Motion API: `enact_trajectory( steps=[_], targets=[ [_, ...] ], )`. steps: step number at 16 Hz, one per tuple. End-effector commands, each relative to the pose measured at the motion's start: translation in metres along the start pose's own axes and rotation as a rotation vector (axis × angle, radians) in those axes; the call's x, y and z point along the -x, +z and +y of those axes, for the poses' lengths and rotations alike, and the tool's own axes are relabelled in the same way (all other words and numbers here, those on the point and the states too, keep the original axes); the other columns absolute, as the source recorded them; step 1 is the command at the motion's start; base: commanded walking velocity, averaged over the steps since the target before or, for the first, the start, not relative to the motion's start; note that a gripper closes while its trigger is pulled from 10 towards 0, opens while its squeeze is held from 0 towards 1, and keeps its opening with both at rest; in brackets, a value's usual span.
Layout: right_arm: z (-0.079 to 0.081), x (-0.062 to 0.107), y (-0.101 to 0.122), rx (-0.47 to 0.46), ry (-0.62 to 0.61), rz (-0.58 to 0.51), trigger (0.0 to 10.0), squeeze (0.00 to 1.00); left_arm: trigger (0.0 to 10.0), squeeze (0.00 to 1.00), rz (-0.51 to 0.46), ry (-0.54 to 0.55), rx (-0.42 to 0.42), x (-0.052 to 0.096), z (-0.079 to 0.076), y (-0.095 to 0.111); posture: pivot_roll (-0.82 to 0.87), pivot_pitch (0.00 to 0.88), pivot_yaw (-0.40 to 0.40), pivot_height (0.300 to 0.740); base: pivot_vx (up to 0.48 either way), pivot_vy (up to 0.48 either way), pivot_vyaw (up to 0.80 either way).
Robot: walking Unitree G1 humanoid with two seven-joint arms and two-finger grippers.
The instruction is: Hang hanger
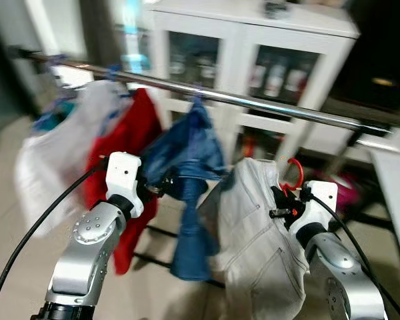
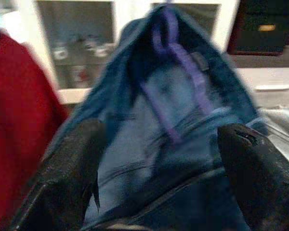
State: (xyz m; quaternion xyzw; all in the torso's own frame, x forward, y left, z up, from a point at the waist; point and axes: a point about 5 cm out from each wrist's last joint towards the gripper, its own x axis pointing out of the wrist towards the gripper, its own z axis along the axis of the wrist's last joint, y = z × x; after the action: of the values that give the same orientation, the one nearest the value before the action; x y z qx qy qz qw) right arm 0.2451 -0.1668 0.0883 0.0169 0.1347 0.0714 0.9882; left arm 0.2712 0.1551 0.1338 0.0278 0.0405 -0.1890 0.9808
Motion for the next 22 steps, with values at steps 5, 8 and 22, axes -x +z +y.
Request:
enact_trajectory(
  steps=[5,8,22],
  targets=[
    [-0.004,0.003,0.015,-0.001,-0.017,-0.034,10.0,0.00,10.0,0.00,0.006,-0.006,0.000,0.003,-0.003,0.000,-0.09,0.000,-0.040,0.740,0.000,0.000,-0.80],
    [-0.008,0.005,0.013,0.031,-0.054,-0.004,10.0,0.00,10.0,0.00,0.005,-0.010,0.001,0.003,-0.005,0.000,-0.09,0.000,-0.043,0.740,0.000,0.000,-0.80],
    [-0.004,0.007,0.020,0.029,-0.028,-0.025,10.0,0.00,10.0,0.00,0.005,-0.016,0.002,0.003,-0.005,0.000,-0.09,0.000,-0.047,0.740,-0.113,0.000,-0.58]
  ],
)
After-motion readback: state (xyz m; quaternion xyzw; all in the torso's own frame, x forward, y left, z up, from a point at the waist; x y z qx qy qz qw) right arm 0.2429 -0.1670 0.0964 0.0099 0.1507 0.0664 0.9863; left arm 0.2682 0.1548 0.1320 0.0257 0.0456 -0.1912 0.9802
